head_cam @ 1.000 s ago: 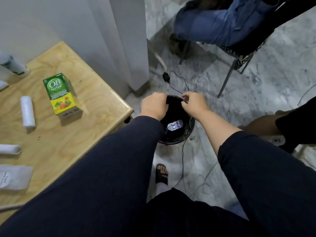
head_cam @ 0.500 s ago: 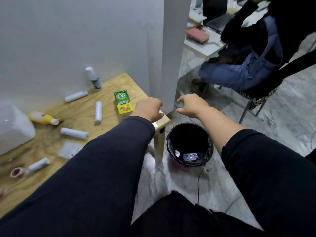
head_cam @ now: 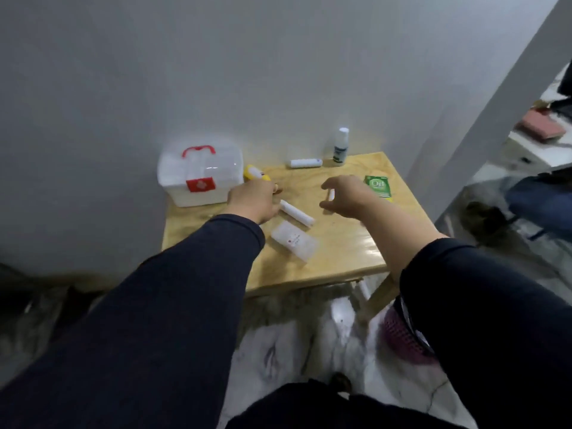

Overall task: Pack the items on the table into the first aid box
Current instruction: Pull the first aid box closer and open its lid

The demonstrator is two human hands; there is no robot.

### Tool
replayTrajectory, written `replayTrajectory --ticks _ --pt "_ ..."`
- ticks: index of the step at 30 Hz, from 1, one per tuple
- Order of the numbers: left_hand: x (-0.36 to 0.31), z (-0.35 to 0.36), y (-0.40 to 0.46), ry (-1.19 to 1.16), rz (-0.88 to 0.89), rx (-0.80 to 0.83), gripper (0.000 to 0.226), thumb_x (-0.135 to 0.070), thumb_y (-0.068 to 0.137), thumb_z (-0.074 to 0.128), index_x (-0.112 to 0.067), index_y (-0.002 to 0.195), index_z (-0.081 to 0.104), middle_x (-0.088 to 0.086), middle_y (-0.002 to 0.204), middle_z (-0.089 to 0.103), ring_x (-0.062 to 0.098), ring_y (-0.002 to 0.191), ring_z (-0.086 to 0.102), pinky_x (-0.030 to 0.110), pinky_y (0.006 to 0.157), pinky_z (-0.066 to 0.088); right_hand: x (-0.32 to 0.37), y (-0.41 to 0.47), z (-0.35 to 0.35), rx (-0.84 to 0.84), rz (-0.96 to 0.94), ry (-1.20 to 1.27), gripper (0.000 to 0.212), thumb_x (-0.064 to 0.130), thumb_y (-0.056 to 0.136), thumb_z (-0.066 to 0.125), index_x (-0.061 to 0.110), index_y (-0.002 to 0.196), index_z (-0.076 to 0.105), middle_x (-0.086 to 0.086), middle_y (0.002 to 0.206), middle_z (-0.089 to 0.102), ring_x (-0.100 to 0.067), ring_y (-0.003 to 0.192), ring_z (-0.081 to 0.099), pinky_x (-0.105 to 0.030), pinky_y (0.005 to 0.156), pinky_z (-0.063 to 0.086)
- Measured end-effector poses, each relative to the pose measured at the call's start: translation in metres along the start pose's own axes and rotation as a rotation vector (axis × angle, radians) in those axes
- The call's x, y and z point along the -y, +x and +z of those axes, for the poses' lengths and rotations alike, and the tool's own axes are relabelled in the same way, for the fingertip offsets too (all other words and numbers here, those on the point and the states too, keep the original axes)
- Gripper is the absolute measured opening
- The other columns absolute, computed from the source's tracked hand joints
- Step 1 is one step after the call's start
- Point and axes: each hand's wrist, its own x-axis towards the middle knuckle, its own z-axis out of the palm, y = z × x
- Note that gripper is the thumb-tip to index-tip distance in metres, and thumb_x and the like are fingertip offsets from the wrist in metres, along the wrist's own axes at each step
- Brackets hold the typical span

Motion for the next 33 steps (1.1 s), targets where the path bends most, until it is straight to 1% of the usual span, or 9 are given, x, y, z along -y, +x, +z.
replayTrajectory --ticks 4,7,10,13,16,19,25,30,33 --pt "0.064 -0.001 -0.005 -0.061 -0.145 -0.061 0.035 -0.036 0.088 0.060 -0.020 0.120 0.060 0.005 0.115 0.065 0.031 0.103 0.062 0.036 0.072 0.048 0.058 0.035 0.015 0.050 -0.130 -0.052 0.048 0.034 0.085 0.063 0.022 0.131 0.052 -0.006 0.132 0.059 -0.027 0.122 0.053 -0.037 0.097 0.046" --pt "0.101 -0.002 0.001 -0.099 -0.212 -0.088 0.037 -0.029 0.086 0.063 -0.015 0.120 0.059 0.005 0.120 0.059 0.032 0.103 0.060 0.043 0.083 0.052 0.093 0.064 0.028 0.073 -0.231 -0.088 0.049 0.030 0.085 0.061 0.021 0.132 0.051 -0.007 0.133 0.057 -0.028 0.121 0.053 -0.036 0.094 0.046" --pt "0.133 0.000 0.014 -0.096 -0.251 -0.101 0.045 -0.022 0.087 0.063 -0.012 0.130 0.052 0.006 0.134 0.050 0.032 0.118 0.055 0.044 0.093 0.049 0.122 0.096 0.039 0.069 -0.346 -0.105 0.053 0.029 0.085 0.062 0.020 0.135 0.048 -0.006 0.138 0.052 -0.026 0.126 0.049 -0.037 0.097 0.046" --pt "0.159 0.005 0.034 -0.091 -0.262 -0.103 0.060 -0.022 0.090 0.062 -0.011 0.144 0.039 0.003 0.155 0.030 0.028 0.138 0.038 0.040 0.108 0.038 0.147 0.127 0.049 0.050 -0.460 -0.128 0.056 0.029 0.087 0.061 0.017 0.139 0.043 -0.004 0.145 0.044 -0.023 0.134 0.039 -0.038 0.105 0.041" --pt "0.181 0.011 0.053 -0.074 -0.251 -0.128 0.068 -0.023 0.090 0.063 -0.013 0.149 0.031 0.000 0.160 0.023 0.023 0.143 0.029 0.040 0.113 0.034 0.166 0.151 0.060 -0.021 -0.576 -0.199 0.061 0.031 0.089 0.059 0.015 0.143 0.035 -0.006 0.152 0.034 -0.022 0.142 0.027 -0.035 0.114 0.028" --pt "0.193 0.013 0.063 -0.044 -0.222 -0.180 0.070 -0.013 0.089 0.063 -0.012 0.150 0.029 0.002 0.158 0.026 0.023 0.142 0.031 0.037 0.111 0.033 0.176 0.165 0.076 -0.071 -0.656 -0.276 0.067 0.035 0.090 0.056 0.013 0.146 0.027 -0.007 0.156 0.025 -0.023 0.145 0.020 -0.036 0.118 0.019" --pt "0.214 0.030 0.069 0.006 -0.187 -0.227 0.082 -0.016 0.090 0.067 -0.017 0.154 0.016 0.001 0.162 0.016 0.021 0.147 0.023 0.033 0.114 0.029 0.183 0.170 0.115 -0.199 -0.616 -0.413 0.077 0.045 0.092 0.050 0.013 0.151 0.012 -0.010 0.160 0.015 -0.029 0.148 0.013 -0.046 0.120 0.011" --pt "0.219 0.047 0.070 0.030 -0.161 -0.308 0.082 -0.015 0.093 0.062 -0.017 0.155 0.008 0.000 0.163 0.009 0.015 0.150 0.008 0.028 0.116 0.006 0.194 0.173 0.137 -0.318 -0.501 -0.462 0.078 0.035 0.078 0.071 0.008 0.142 0.037 -0.014 0.145 0.046 -0.033 0.135 0.042 -0.047 0.112 0.032" --pt "0.225 0.049 0.071 0.062 -0.131 -0.306 0.081 -0.015 0.093 0.063 -0.014 0.155 0.010 0.001 0.163 0.011 0.015 0.150 0.010 0.026 0.115 0.005 0.198 0.172 0.142 -0.355 -0.500 -0.481 0.073 0.032 0.082 0.066 0.007 0.143 0.034 -0.015 0.146 0.044 -0.034 0.138 0.038 -0.047 0.114 0.028"
